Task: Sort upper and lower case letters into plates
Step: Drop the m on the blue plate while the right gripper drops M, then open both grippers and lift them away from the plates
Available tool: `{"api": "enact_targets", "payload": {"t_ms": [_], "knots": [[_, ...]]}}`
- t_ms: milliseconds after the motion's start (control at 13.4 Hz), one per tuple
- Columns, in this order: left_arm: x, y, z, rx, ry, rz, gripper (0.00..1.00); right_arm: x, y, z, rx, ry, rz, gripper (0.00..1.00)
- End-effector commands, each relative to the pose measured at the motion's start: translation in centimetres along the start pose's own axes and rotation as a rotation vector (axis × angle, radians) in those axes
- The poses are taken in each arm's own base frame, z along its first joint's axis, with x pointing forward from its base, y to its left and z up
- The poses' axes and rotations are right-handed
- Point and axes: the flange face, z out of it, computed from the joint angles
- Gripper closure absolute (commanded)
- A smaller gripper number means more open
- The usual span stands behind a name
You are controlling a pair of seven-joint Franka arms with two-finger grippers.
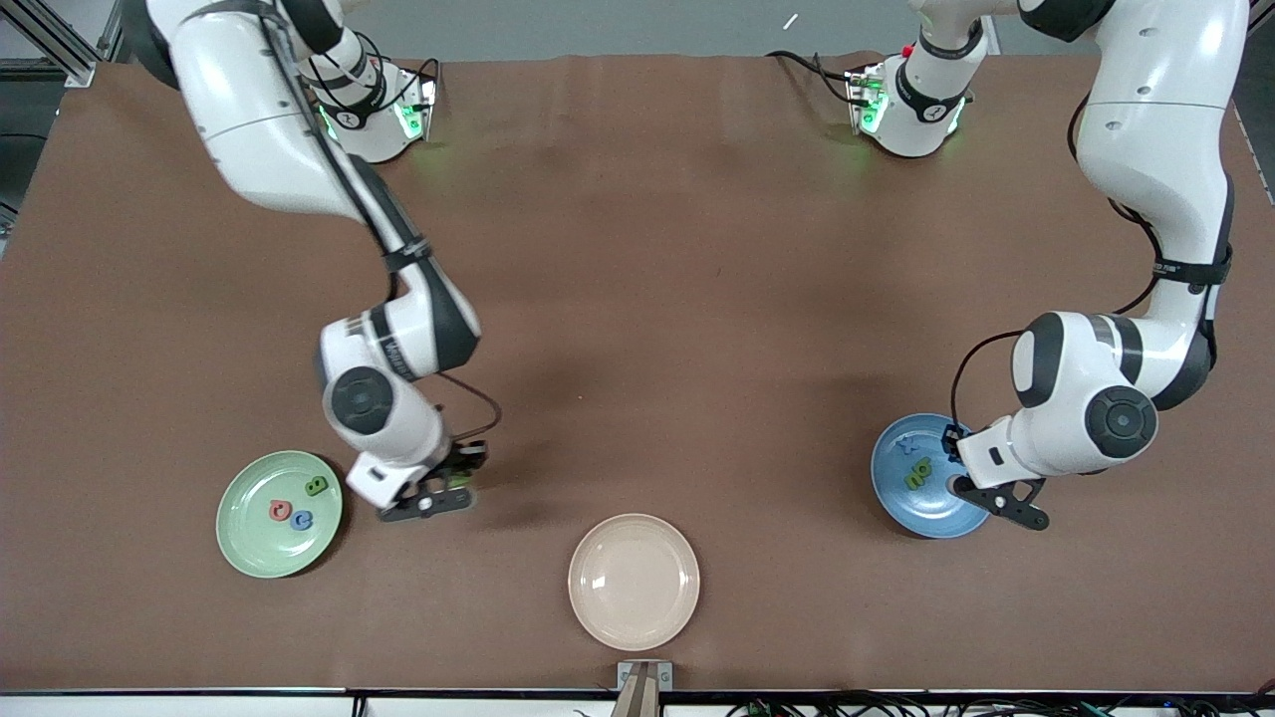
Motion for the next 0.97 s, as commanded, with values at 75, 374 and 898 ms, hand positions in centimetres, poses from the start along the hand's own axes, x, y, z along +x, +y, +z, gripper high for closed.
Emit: {"api": "enact_targets", "payload": {"t_ms": [75,374,898], "knots": [[0.5,0.6,0.6,0.011,0.017,0.022,0.90,-0.7,11.2,-0.7,0.004,0.014,-0.195,0.99],[0.5,0.7,1.0,0.009,0.013,0.024,0.90,-1.6,17.3,-0.1,-0.014,0.019,-0.307,0.88],[1.0,1.3,1.9,0.011,0.030,0.030,0.87,-1.5,18.2,-0.8,-0.016,0.054,-0.272,0.00]]}}
